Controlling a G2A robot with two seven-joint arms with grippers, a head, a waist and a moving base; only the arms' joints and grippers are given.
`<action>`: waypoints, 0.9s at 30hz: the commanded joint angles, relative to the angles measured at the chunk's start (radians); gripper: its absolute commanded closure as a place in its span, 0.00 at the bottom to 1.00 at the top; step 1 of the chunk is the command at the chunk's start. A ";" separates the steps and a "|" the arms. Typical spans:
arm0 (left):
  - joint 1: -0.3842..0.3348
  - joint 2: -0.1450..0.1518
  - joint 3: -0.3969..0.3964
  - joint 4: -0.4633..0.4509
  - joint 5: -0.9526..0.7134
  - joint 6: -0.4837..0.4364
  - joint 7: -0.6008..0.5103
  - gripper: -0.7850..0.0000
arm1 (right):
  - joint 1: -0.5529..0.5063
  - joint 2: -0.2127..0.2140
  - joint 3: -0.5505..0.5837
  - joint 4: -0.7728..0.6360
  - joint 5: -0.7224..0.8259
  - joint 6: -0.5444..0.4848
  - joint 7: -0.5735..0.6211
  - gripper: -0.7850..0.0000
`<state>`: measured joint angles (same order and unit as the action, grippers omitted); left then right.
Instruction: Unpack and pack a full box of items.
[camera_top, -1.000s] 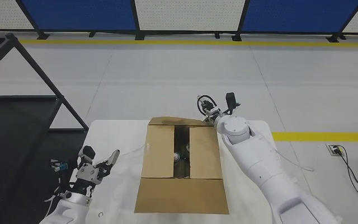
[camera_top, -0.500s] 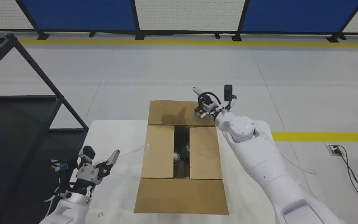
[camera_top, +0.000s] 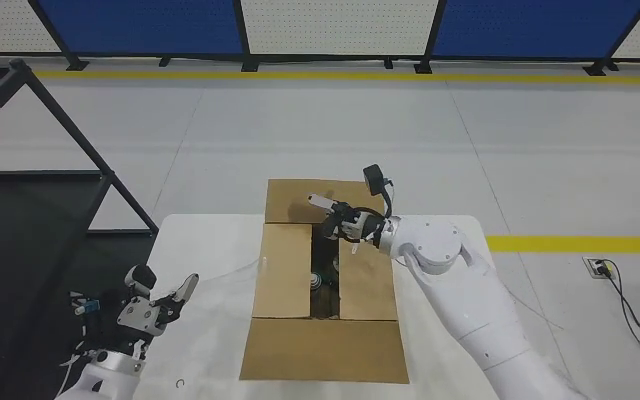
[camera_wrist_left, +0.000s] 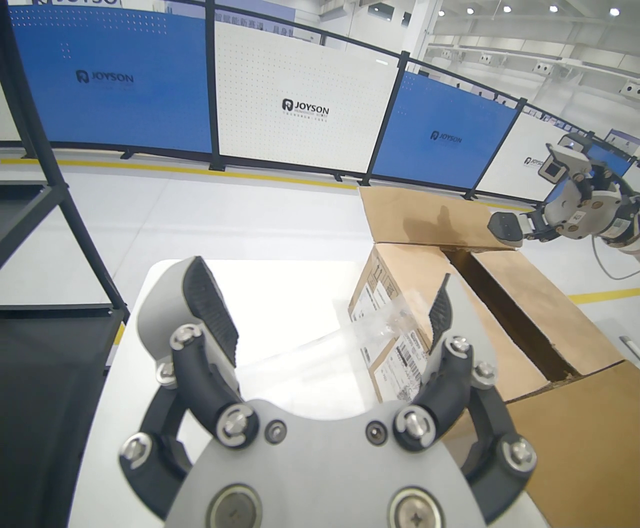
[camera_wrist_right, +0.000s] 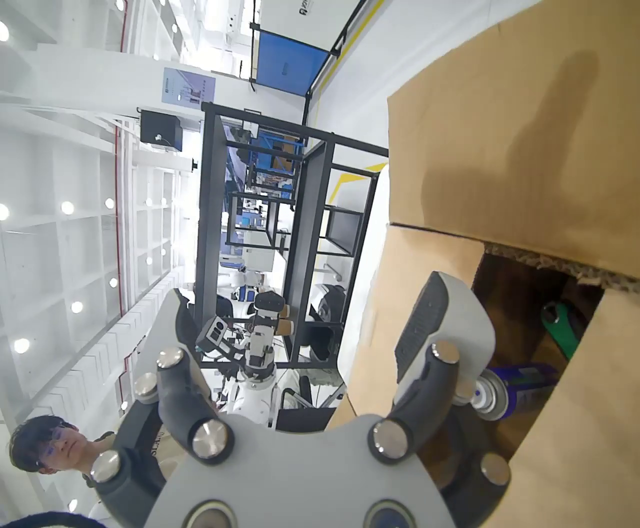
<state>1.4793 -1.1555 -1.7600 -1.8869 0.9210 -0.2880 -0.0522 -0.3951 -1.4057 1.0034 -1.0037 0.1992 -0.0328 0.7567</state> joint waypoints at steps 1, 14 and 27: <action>0.007 0.003 -0.015 0.003 0.009 -0.030 -0.006 0.00 | 0.002 0.000 -0.001 0.008 0.001 -0.010 -0.002 0.00; 0.011 0.003 -0.004 0.001 0.023 -0.029 -0.011 0.00 | -0.023 0.002 -0.028 -0.029 -0.032 0.030 0.077 0.00; 0.019 0.006 -0.001 0.033 0.100 -0.063 0.047 0.00 | 0.004 -0.016 -0.097 0.031 -0.069 0.149 0.152 0.00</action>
<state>1.4968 -1.1500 -1.7600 -1.8543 1.0205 -0.3465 -0.0084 -0.3978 -1.4177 0.9157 -0.9821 0.1288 0.1100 0.9022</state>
